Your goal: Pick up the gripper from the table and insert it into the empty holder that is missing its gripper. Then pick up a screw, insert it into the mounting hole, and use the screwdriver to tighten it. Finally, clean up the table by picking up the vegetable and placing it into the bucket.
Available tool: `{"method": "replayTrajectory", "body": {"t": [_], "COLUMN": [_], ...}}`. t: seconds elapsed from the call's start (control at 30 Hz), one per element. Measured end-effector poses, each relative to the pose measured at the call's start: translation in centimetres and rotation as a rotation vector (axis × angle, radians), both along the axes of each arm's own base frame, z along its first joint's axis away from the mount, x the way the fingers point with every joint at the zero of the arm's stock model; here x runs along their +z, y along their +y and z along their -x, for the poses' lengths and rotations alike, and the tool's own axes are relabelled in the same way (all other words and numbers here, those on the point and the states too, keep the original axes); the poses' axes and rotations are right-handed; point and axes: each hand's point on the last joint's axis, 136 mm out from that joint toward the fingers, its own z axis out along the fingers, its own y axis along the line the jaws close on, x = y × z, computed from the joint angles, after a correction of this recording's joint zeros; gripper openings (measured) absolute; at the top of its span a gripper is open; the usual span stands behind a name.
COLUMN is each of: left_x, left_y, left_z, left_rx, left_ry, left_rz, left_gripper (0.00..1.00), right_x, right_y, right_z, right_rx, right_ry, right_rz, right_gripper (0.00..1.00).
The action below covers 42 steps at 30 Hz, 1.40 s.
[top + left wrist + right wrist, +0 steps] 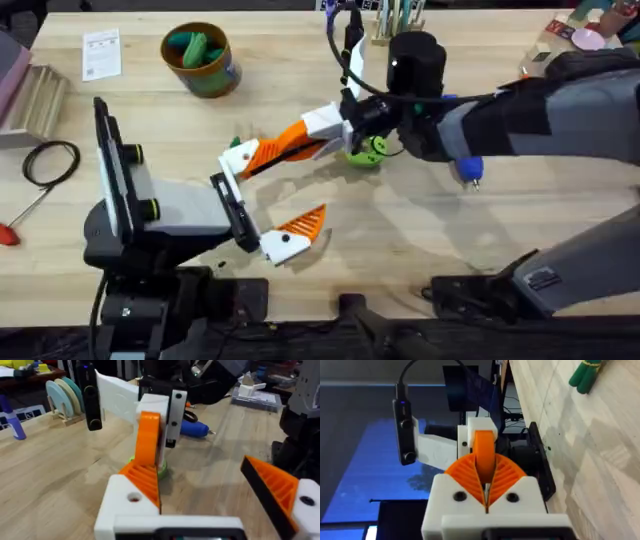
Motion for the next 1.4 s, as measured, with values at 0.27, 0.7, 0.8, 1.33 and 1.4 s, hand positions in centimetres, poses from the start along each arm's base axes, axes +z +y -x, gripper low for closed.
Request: {"method": "replayTrajectory", "body": {"t": [0.27, 0.7, 0.8, 1.33, 1.4], "left_x": [-0.01, -0.02, -0.02, -0.02, -0.02], "left_y": [0.06, 0.1, 0.1, 0.1, 0.1], "left_z": [-0.11, -0.19, -0.18, -0.19, -0.19], "left_rx": [0.008, 0.013, 0.013, 0.013, 0.013], "left_ry": [0.006, 0.013, 0.012, 0.013, 0.013], "left_rz": [0.003, 0.005, 0.005, 0.005, 0.005], "left_gripper": [0.987, 0.987, 0.987, 0.986, 0.985], "right_x": [-0.09, -0.14, -0.14, -0.15, -0.14], "right_y": [0.42, 0.86, 0.86, 0.88, 0.88], "right_z": [0.06, 0.19, 0.19, 0.23, 0.22], "right_rx": [-0.01, -0.017, -0.017, -0.016, -0.016], "right_ry": [-0.001, 0.006, 0.007, 0.007, 0.007], "right_rz": [0.006, 0.013, 0.013, 0.013, 0.013], "right_gripper": [0.008, 0.008, 0.008, 0.008, 0.008]}}
